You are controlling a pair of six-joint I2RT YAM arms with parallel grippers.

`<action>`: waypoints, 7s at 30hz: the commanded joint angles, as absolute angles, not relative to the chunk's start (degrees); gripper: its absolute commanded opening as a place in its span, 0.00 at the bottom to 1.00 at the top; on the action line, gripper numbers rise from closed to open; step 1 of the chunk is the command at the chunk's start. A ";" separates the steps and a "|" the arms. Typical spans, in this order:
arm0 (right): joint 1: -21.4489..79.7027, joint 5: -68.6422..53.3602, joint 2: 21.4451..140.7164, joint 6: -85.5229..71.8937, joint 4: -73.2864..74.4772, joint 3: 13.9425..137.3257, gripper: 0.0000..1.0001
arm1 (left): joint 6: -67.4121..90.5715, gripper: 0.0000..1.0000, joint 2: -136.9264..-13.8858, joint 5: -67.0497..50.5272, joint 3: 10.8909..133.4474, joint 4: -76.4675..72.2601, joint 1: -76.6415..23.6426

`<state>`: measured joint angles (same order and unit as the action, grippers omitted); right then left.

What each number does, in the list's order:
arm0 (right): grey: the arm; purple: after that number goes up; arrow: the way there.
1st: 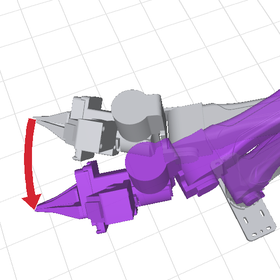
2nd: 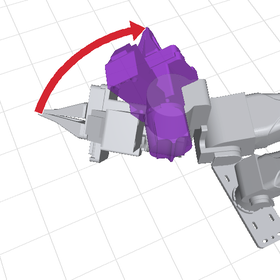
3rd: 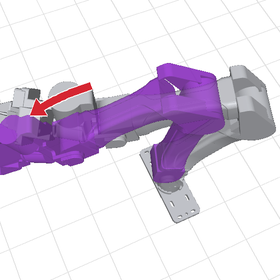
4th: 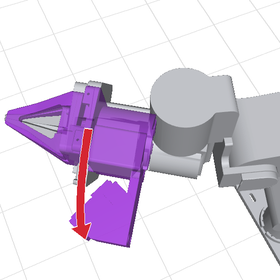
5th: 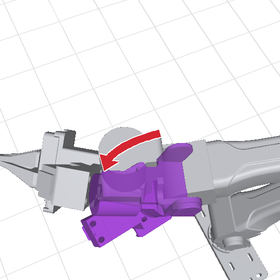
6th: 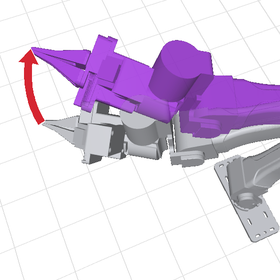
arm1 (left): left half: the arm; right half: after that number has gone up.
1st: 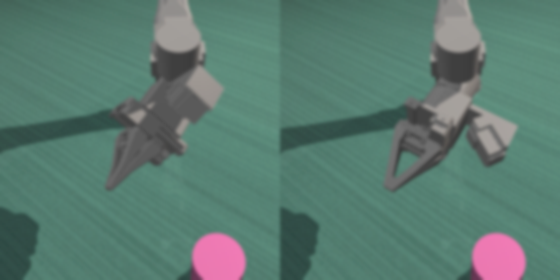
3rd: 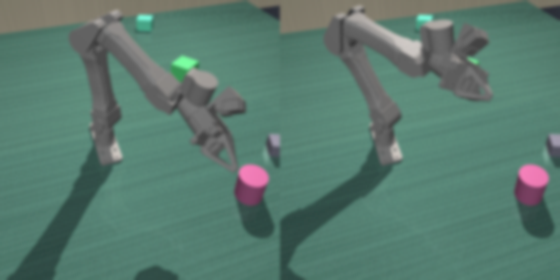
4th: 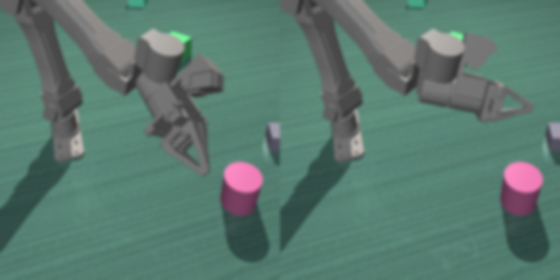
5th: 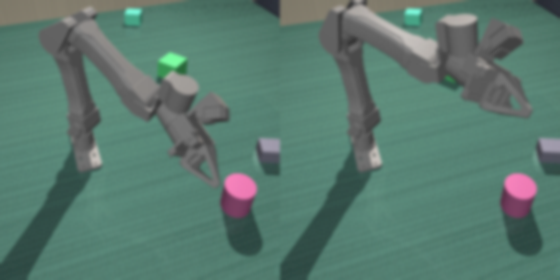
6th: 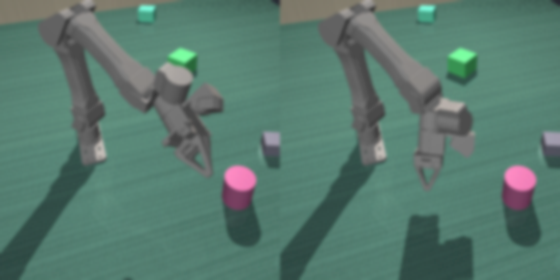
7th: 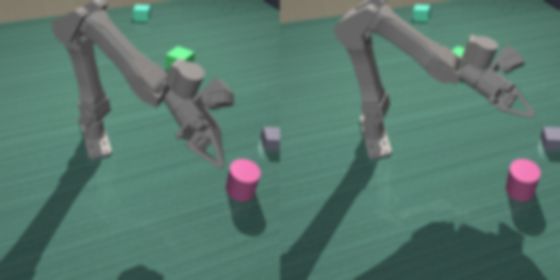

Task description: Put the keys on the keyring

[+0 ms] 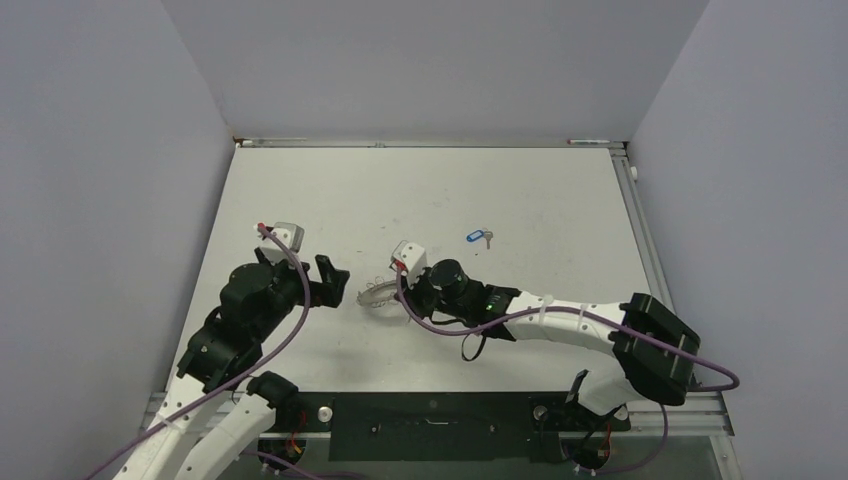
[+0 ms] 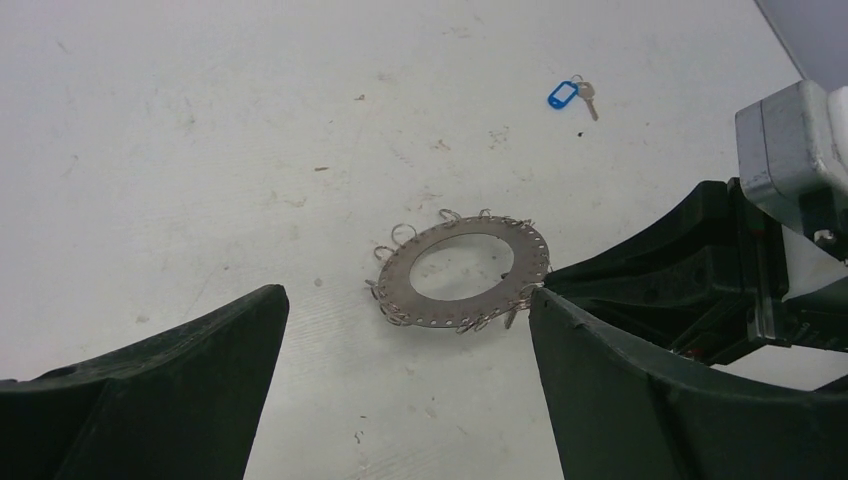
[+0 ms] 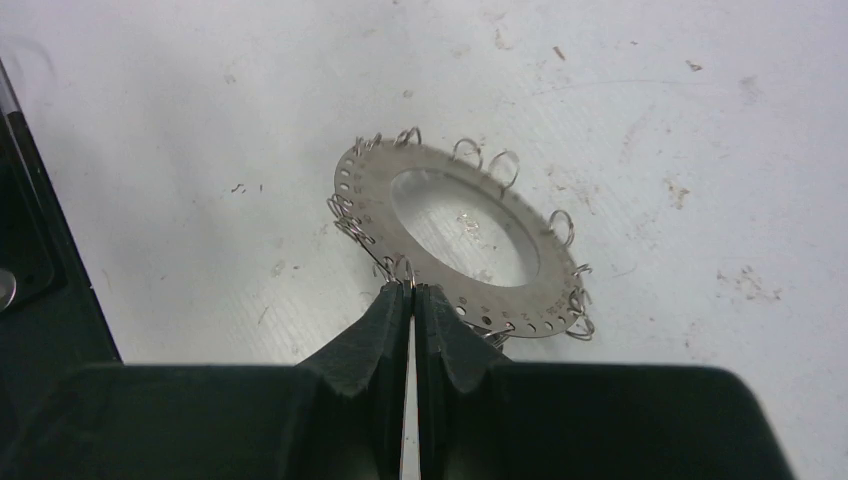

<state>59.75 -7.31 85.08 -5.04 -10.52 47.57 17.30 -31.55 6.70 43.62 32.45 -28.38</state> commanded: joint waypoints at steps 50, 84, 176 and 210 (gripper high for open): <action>69.13 -9.91 47.51 9.03 -17.22 35.95 0.05 | 4.90 0.29 -34.04 -48.20 32.16 -15.86 -34.38; 68.99 -14.26 48.84 8.94 -17.66 40.56 0.05 | 5.51 0.23 -35.60 -49.42 30.14 -14.51 -36.82; 69.07 10.31 55.43 -7.05 -23.09 34.56 0.65 | 14.38 0.00 -39.14 -14.11 37.21 -3.07 -36.47; 70.93 21.96 86.15 -14.17 -31.34 50.09 0.07 | 19.89 0.00 -41.99 -7.71 38.71 3.41 -28.44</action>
<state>70.61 19.35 88.14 -17.02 -32.03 48.56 18.96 -43.13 -6.02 35.20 5.17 -29.10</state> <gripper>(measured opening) 0.136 0.006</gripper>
